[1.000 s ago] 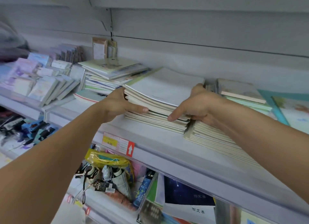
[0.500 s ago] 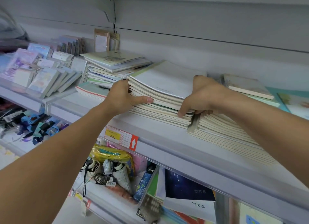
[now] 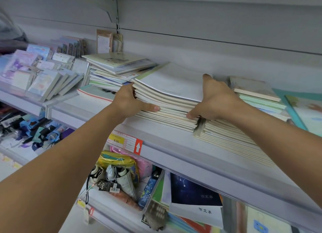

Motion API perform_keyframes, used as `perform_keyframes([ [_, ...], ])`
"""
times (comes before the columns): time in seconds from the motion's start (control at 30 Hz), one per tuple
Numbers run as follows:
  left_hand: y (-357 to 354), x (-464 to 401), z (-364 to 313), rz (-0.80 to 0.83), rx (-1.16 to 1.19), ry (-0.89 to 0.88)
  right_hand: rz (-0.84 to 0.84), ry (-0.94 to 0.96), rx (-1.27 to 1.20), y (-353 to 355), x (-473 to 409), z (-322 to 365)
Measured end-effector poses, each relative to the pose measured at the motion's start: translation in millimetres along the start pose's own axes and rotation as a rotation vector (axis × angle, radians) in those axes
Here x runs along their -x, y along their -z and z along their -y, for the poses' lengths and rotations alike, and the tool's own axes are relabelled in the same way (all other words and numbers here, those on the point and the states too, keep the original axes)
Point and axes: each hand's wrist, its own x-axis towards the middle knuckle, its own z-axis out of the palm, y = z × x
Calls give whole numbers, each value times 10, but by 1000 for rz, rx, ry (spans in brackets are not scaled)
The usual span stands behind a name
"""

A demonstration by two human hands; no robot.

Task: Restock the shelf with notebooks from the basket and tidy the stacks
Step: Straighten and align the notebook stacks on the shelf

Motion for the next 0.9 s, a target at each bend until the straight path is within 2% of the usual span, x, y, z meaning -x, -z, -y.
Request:
perform_keyframes([
  [0.07, 1, 2, 5, -4, 13, 35, 7, 0, -5, 2, 19, 2],
  [0.2, 70, -9, 7, 54, 51, 70, 142, 32, 114, 190, 61, 48],
  [0.33, 22, -49, -20, -50, 152, -16, 127, 45, 225, 314, 62, 21],
  [0.57, -70, -80, 28, -107, 122, -127, 156, 1, -93, 157, -228, -208],
  [0.8, -77, -135, 68, -164, 1, -136, 155, 32, -152, 75, -364, -291],
  [0.9, -41, -119, 60, -83, 16, -103, 169, 48, -147, 73, -324, -266],
])
